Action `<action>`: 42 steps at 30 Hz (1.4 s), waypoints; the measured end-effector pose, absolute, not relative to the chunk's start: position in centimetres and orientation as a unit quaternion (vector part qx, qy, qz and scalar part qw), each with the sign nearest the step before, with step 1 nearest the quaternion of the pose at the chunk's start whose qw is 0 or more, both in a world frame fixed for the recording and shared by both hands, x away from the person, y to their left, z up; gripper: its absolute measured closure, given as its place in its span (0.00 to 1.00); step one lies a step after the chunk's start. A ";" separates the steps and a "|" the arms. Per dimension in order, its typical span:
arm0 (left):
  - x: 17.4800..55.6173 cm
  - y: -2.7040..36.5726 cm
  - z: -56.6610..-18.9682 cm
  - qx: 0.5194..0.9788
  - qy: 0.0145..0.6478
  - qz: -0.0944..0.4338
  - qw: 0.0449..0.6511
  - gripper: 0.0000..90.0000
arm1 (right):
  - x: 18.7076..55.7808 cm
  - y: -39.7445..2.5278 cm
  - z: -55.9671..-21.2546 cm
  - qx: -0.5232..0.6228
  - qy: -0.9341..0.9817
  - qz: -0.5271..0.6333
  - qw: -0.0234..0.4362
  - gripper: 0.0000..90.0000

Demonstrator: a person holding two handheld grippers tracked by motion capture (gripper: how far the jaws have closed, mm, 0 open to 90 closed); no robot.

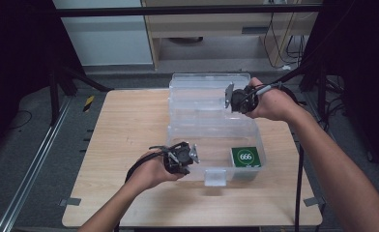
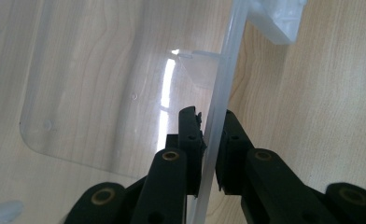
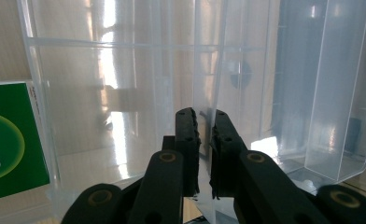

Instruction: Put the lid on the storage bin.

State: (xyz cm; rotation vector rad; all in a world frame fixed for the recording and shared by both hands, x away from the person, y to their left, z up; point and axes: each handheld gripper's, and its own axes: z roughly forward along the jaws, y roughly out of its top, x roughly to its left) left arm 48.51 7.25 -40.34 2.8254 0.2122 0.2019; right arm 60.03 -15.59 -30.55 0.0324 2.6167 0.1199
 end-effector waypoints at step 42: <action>48.1 7.4 -40.7 0.979 0.107 0.080 0.156 0.86 | 49.7 -16.0 -30.5 -0.026 0.951 0.081 0.297 0.93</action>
